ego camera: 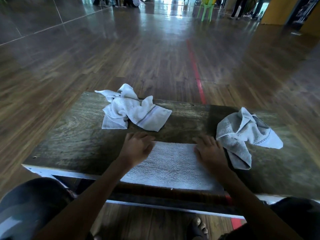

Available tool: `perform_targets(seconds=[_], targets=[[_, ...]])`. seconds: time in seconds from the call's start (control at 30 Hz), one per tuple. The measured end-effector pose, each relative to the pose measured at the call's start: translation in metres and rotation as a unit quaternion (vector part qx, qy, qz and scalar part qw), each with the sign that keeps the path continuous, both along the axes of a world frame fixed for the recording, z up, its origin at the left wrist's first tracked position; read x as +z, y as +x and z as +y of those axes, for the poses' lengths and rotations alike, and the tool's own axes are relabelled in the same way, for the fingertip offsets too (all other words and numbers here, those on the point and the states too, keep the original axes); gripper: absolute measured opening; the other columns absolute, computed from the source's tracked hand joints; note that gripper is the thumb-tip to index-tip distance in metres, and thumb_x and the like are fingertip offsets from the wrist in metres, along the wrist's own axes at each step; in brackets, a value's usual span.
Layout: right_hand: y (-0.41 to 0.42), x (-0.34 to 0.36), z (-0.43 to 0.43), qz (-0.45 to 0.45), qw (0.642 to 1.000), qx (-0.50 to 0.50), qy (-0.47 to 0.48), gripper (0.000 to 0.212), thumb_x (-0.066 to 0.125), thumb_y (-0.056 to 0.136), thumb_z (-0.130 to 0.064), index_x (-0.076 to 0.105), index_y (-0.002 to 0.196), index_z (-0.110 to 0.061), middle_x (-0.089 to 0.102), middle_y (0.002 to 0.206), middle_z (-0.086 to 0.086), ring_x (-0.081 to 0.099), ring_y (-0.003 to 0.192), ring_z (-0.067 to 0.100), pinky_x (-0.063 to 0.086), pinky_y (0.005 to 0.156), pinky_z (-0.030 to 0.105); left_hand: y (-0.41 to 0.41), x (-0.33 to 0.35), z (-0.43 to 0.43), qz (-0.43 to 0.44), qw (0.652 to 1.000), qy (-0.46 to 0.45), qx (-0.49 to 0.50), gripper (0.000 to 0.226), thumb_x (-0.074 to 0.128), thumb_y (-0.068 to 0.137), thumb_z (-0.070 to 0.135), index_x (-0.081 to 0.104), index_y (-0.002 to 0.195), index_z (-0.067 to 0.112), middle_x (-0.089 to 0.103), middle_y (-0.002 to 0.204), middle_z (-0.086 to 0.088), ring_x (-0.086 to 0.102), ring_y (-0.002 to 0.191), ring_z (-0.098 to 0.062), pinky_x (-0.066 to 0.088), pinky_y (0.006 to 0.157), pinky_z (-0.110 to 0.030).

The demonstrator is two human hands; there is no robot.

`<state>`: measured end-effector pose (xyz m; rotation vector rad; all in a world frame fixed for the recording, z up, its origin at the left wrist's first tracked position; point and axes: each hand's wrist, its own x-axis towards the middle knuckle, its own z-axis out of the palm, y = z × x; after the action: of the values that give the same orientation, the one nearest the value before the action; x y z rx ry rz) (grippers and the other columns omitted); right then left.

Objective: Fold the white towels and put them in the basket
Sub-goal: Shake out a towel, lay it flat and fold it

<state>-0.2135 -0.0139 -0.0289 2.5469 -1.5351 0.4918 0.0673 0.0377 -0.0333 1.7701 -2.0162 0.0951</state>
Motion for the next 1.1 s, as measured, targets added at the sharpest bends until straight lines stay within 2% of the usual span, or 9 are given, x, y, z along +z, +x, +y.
perform_targets(seconds=[0.1, 0.23, 0.3, 0.43, 0.6, 0.77, 0.87, 1.0, 1.1], targets=[[0.024, -0.008, 0.013, 0.018, 0.998, 0.064, -0.007, 0.043, 0.036, 0.091, -0.035, 0.061, 0.120, -0.016, 0.062, 0.123, 0.003, 0.059, 0.111, 0.021, 0.044, 0.091, 0.040, -0.022, -0.006, -0.001, -0.035, 0.999, 0.012, -0.021, 0.037, 0.040, 0.087, 0.044, 0.069, 0.106, 0.030, 0.070, 0.103, 0.011, 0.064, 0.097, -0.014, 0.040, 0.088, -0.037], [0.030, -0.017, 0.011, -0.006, 0.998, 0.059, 0.032, 0.041, 0.034, 0.091, -0.032, 0.064, 0.115, -0.018, 0.068, 0.113, -0.001, 0.063, 0.102, 0.018, 0.038, 0.091, 0.034, -0.026, -0.007, -0.008, 0.078, 0.996, 0.033, 0.017, 0.021, 0.052, 0.091, 0.037, 0.069, 0.101, 0.032, 0.067, 0.098, 0.014, 0.061, 0.095, -0.009, 0.042, 0.091, -0.038], [0.027, -0.016, 0.003, -0.046, 0.997, 0.027, 0.057, 0.039, 0.035, 0.092, -0.033, 0.066, 0.109, -0.019, 0.069, 0.107, -0.003, 0.062, 0.100, 0.018, 0.030, 0.089, 0.032, -0.021, -0.007, -0.014, 0.097, 0.994, 0.033, 0.030, 0.012, 0.059, 0.088, 0.035, 0.070, 0.093, 0.033, 0.067, 0.091, 0.016, 0.060, 0.091, -0.007, 0.043, 0.089, -0.038], [0.018, -0.010, -0.010, -0.100, 0.991, -0.036, 0.079, 0.010, 0.057, 0.089, -0.029, 0.067, 0.089, -0.027, 0.065, 0.093, -0.011, 0.056, 0.095, 0.011, 0.015, 0.079, 0.026, -0.017, -0.008, -0.021, 0.077, 0.995, 0.050, 0.031, 0.010, 0.060, 0.087, 0.037, 0.068, 0.083, 0.032, 0.065, 0.088, 0.017, 0.058, 0.092, -0.007, 0.035, 0.090, -0.036], [-0.001, -0.008, -0.019, -0.127, 0.984, -0.071, 0.103, 0.009, 0.058, 0.087, -0.025, 0.064, 0.081, -0.026, 0.063, 0.087, -0.013, 0.054, 0.091, 0.012, 0.022, 0.084, 0.031, -0.013, -0.010, -0.025, 0.072, 0.996, 0.044, 0.039, 0.016, 0.056, 0.086, 0.039, 0.068, 0.081, 0.029, 0.065, 0.083, 0.012, 0.061, 0.087, -0.013, 0.037, 0.084, -0.037], [-0.025, -0.008, -0.019, -0.108, 0.987, -0.087, 0.079, 0.015, 0.051, 0.091, -0.028, 0.064, 0.085, -0.024, 0.062, 0.091, -0.006, 0.053, 0.095, 0.017, 0.024, 0.087, 0.036, 0.008, -0.012, -0.023, 0.076, 0.995, 0.045, 0.038, 0.038, 0.041, 0.085, 0.054, 0.067, 0.080, 0.027, 0.059, 0.078, 0.015, 0.059, 0.080, -0.013, 0.042, 0.081, -0.037], [-0.032, -0.009, -0.018, -0.090, 0.990, -0.091, 0.062, 0.020, 0.047, 0.090, -0.027, 0.065, 0.084, -0.020, 0.063, 0.091, -0.002, 0.055, 0.095, 0.022, 0.028, 0.086, 0.039, 0.023, -0.011, -0.017, 0.065, 0.995, 0.039, 0.067, 0.026, 0.055, 0.088, 0.046, 0.067, 0.082, 0.024, 0.056, 0.077, 0.013, 0.058, 0.077, -0.016, 0.037, 0.084, -0.038], [-0.022, 0.000, -0.008, -0.013, 0.997, -0.072, -0.002, 0.034, 0.034, 0.084, -0.018, 0.066, 0.094, -0.011, 0.062, 0.099, 0.010, 0.057, 0.095, 0.033, 0.038, 0.082, 0.044, 0.020, 0.004, -0.005, 0.028, 0.991, 0.003, 0.133, 0.011, 0.060, 0.089, 0.030, 0.068, 0.090, 0.023, 0.066, 0.091, 0.006, 0.061, 0.089, -0.020, 0.031, 0.086, -0.038], [0.012, -0.001, 0.015, 0.010, 0.999, -0.033, 0.010, 0.043, 0.033, 0.086, -0.023, 0.062, 0.114, -0.008, 0.061, 0.119, 0.014, 0.058, 0.109, 0.033, 0.044, 0.090, 0.047, -0.021, 0.012, 0.012, 0.007, 0.998, -0.033, 0.054, 0.032, 0.042, 0.093, 0.026, 0.066, 0.113, 0.016, 0.067, 0.114, -0.002, 0.060, 0.110, -0.021, 0.037, 0.094, -0.042]])
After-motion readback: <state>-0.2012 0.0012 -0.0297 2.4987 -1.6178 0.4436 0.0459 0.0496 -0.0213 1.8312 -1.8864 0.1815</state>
